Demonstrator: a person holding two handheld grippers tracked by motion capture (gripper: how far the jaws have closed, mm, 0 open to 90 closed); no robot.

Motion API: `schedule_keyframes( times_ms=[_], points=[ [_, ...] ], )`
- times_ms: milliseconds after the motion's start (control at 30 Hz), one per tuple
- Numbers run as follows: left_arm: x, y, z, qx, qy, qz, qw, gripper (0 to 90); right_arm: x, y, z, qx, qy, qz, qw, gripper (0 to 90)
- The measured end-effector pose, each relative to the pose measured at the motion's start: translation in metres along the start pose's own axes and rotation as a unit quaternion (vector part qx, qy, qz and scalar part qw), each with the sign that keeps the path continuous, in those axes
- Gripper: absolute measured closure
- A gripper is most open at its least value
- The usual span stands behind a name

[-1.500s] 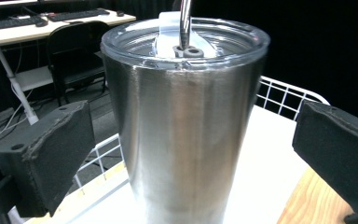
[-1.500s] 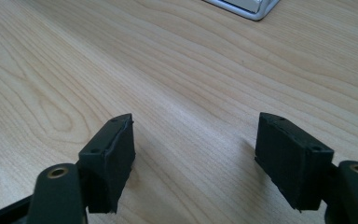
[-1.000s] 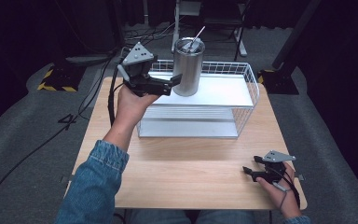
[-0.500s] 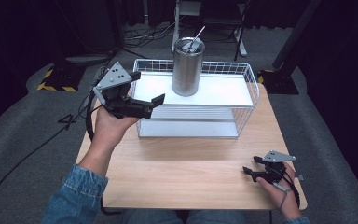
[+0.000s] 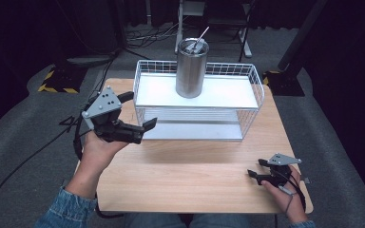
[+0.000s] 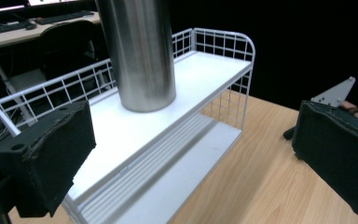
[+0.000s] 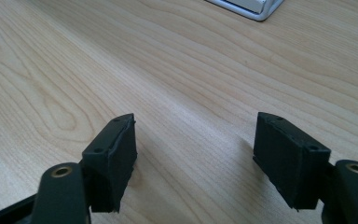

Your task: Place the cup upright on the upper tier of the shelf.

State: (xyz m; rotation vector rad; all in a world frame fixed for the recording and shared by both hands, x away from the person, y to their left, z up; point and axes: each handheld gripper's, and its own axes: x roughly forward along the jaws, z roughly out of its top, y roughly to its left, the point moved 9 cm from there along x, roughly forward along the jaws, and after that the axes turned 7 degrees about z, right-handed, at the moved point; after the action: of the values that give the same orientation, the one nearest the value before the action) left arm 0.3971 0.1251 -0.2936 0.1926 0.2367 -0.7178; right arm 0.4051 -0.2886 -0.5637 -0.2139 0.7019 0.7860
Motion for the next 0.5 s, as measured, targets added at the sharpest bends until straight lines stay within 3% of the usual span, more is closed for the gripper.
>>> schedule_keyframes(
  times_ms=[167,500],
  points=[
    [-0.004,-0.002,-0.022,-0.003,0.01,-0.015,0.9998,0.0,0.0,0.0,0.0,0.0,0.0,0.0,1.0,30.3],
    [-0.006,0.0,-0.071,-0.023,0.036,-0.019,0.9989,0.0,0.0,0.0,0.0,0.0,0.0,0.0,1.0,30.3]
  ],
)
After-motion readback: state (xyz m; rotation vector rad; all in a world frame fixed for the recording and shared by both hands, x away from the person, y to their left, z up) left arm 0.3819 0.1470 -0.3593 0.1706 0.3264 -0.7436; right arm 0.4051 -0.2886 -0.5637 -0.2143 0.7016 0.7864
